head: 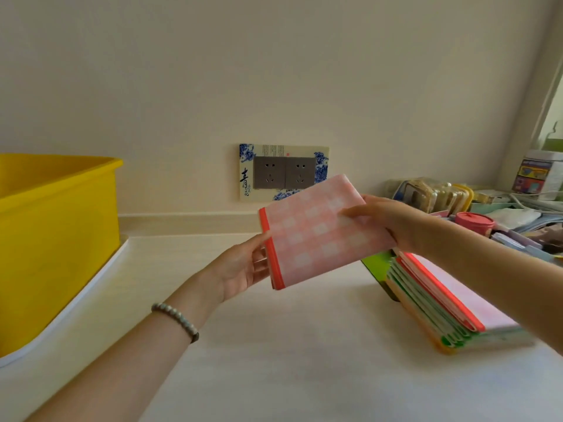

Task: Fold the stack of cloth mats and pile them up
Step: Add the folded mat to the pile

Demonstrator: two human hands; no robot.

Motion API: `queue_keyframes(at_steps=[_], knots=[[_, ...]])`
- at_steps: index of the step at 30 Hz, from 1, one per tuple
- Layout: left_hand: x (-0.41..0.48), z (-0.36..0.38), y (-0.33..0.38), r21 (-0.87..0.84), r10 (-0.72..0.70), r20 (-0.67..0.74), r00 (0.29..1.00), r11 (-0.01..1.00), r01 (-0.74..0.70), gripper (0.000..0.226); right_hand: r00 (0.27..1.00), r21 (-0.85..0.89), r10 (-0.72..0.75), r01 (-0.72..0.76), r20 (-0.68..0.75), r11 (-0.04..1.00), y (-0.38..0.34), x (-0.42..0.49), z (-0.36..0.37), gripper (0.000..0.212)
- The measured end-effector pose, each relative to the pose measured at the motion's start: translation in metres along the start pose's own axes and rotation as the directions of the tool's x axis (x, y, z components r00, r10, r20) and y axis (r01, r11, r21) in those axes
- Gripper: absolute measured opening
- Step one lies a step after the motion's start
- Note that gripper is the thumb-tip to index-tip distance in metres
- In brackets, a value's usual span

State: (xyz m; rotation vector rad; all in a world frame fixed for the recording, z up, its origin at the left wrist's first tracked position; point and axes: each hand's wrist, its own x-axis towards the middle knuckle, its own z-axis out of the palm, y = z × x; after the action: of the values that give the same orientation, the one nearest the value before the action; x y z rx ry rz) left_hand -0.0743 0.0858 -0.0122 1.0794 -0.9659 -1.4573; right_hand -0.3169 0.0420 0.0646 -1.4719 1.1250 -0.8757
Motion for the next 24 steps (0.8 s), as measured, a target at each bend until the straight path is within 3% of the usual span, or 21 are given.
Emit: queue_keyframes(at_steps=[8,12,17,21,24], knots=[[0.02,0.108,-0.002,-0.082,0.077,0.146,0.986,0.994,-0.066,0.01,0.992,-0.036,0.076,-0.08,-0.099,0.996,0.003,-0.029,-0.116,0.018],[0.027,0.158,-0.013,-0.076,0.05,0.201,0.978,0.996,-0.035,0.019,0.969,-0.072,0.131,-0.149,-0.207,0.986,0.019,-0.039,-0.163,0.02],[0.034,0.2,-0.034,-0.062,-0.01,0.215,0.977,0.998,0.024,0.028,0.937,-0.131,0.223,-0.265,-0.268,0.955,0.04,-0.05,-0.203,0.022],[0.038,0.218,-0.054,0.012,-0.045,0.206,0.978,0.999,0.044,0.013,0.914,-0.212,0.262,-0.335,-0.31,0.918,0.058,-0.057,-0.22,0.012],[0.041,0.223,-0.063,0.081,-0.043,0.16,0.986,0.996,0.031,0.021,0.917,-0.216,0.252,-0.325,-0.308,0.921,0.074,-0.057,-0.226,0.024]])
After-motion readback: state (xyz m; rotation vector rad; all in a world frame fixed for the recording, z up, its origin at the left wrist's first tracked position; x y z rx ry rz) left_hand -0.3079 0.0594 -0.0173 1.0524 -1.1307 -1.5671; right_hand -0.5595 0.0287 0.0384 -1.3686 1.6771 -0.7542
